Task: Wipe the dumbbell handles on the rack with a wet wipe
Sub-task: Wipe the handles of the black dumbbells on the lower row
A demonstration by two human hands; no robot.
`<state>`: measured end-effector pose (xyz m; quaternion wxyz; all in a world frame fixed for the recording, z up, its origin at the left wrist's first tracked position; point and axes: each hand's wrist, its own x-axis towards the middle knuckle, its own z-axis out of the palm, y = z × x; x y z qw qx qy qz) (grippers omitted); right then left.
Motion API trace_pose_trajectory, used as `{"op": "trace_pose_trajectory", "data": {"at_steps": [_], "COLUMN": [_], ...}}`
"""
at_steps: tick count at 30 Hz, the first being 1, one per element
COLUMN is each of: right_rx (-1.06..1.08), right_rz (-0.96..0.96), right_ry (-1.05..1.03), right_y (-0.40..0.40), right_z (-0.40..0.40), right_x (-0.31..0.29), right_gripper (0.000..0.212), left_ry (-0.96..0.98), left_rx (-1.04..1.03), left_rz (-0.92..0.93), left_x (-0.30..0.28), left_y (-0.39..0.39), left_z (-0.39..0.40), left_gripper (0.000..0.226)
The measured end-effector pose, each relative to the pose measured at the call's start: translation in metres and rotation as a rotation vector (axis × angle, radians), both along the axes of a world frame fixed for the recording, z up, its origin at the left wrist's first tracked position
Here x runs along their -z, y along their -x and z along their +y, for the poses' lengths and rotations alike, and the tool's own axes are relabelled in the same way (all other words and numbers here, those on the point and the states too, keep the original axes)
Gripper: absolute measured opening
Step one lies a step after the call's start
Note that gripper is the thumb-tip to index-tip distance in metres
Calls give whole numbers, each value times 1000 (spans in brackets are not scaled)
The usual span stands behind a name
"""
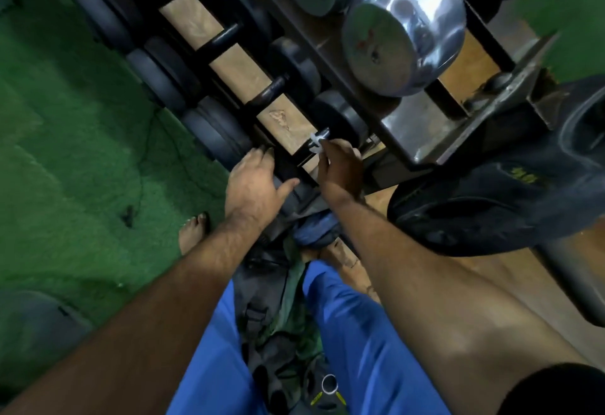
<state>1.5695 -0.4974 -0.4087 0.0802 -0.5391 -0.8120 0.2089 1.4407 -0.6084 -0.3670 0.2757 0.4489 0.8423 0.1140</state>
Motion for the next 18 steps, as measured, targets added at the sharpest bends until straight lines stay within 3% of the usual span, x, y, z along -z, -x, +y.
{"op": "trace_pose_trajectory", "data": {"at_steps": [8, 12, 18], "right_rx": [-56, -171, -93], "right_rz": [-7, -231, -327], "right_ry": [-112, -241, -275], "right_y": [2, -1, 7], "right_z": [-1, -3, 13], "right_x": [30, 32, 23], "right_gripper": [25, 36, 32], "left_ry": [-70, -53, -50], "left_rx": [-67, -85, -73], "left_rz": [-32, -38, -40], "left_x": [11, 9, 9], "left_y": [-8, -9, -8], "left_z": [2, 4, 4], "left_gripper": [71, 72, 73]}}
